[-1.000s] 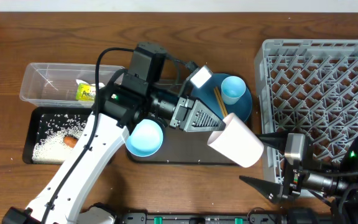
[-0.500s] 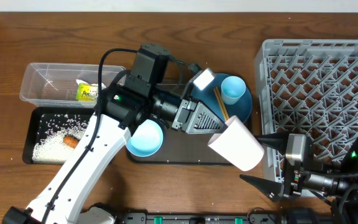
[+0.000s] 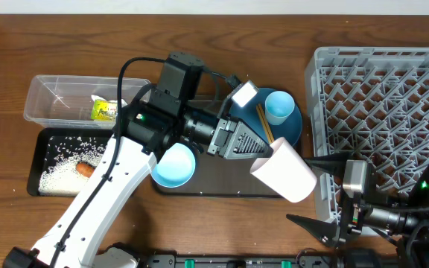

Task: Sort waste into correct bins and load items into the dishwasher rack
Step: 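Hold the pink cup out and reach the right gripper to it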

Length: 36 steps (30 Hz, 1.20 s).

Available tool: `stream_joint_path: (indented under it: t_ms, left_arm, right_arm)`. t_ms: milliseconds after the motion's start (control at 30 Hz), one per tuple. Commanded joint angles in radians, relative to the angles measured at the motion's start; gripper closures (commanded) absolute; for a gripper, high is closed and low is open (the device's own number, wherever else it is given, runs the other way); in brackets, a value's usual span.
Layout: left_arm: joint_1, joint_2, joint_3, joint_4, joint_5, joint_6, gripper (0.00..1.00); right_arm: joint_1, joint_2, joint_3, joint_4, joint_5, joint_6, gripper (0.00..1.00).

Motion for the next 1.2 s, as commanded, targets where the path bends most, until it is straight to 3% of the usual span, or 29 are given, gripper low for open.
stream_joint_path:
  t_ms: [0,233,333,600,833,1167]
  left_arm:
    - [-0.002,0.002,0.000,-0.002,-0.031,0.017,0.94]
    - [-0.002,0.002,0.000,-0.001,-0.031,0.017,0.94]
    - [-0.002,0.002,0.000,-0.001,-0.031,0.017,0.94]
    - [-0.002,0.002,0.000,-0.001,-0.034,0.017,0.94]
    - [-0.002,0.002,0.000,-0.001,-0.072,0.016,0.94]
    - [-0.002,0.002,0.000,0.000,-0.072,0.016,0.94]
  right_arm:
    - [-0.001,0.000,-0.001,0.001,-0.055,-0.001,0.02]
    - [-0.001,0.003,-0.002,0.003,-0.039,-0.001,0.01]
    - [-0.001,0.011,-0.006,0.003,-0.037,-0.001,0.06]
    - [-0.001,0.058,-0.013,0.011,-0.042,-0.001,0.08]
    - [-0.001,0.068,-0.013,0.025,-0.074,-0.001,0.26]
    - [-0.001,0.068,-0.014,-0.009,-0.042,0.000,0.12]
